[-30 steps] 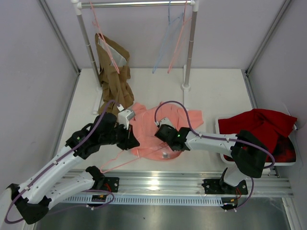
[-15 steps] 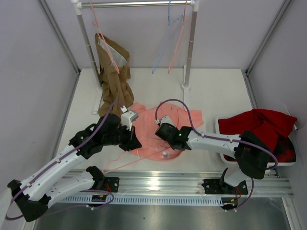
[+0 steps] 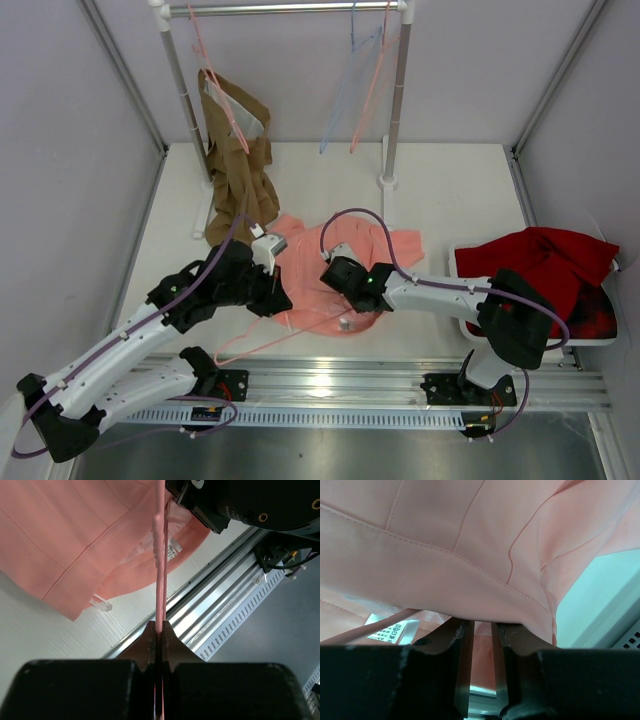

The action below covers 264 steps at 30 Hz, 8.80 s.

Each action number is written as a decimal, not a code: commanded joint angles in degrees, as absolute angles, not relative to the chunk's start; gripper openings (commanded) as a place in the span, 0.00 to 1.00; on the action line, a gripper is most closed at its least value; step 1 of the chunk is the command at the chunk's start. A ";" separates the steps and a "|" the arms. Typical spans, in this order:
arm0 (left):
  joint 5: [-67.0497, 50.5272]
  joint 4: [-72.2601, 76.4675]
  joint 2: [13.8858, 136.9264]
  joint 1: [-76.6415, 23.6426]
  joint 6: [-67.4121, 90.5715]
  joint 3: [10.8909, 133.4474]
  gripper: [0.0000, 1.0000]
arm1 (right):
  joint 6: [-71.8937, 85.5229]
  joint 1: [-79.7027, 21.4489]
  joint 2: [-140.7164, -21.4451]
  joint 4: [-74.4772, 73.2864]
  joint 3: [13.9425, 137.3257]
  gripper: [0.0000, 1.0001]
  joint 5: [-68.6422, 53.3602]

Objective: Place the skirt on the hanger

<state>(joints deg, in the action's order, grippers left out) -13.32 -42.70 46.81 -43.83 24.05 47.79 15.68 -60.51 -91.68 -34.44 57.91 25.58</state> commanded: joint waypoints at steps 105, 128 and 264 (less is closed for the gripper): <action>-17.84 -5.89 29.54 -47.11 34.01 21.89 0.00 | 19.86 -53.88 -78.05 -38.93 57.57 0.00 23.12; -21.80 11.51 37.09 -47.11 38.14 18.72 0.00 | 27.59 -52.21 -75.67 -43.15 55.81 0.00 26.98; -0.28 5.64 69.96 -56.68 30.32 34.71 0.00 | 42.81 -29.18 -54.40 -20.83 29.97 0.01 4.22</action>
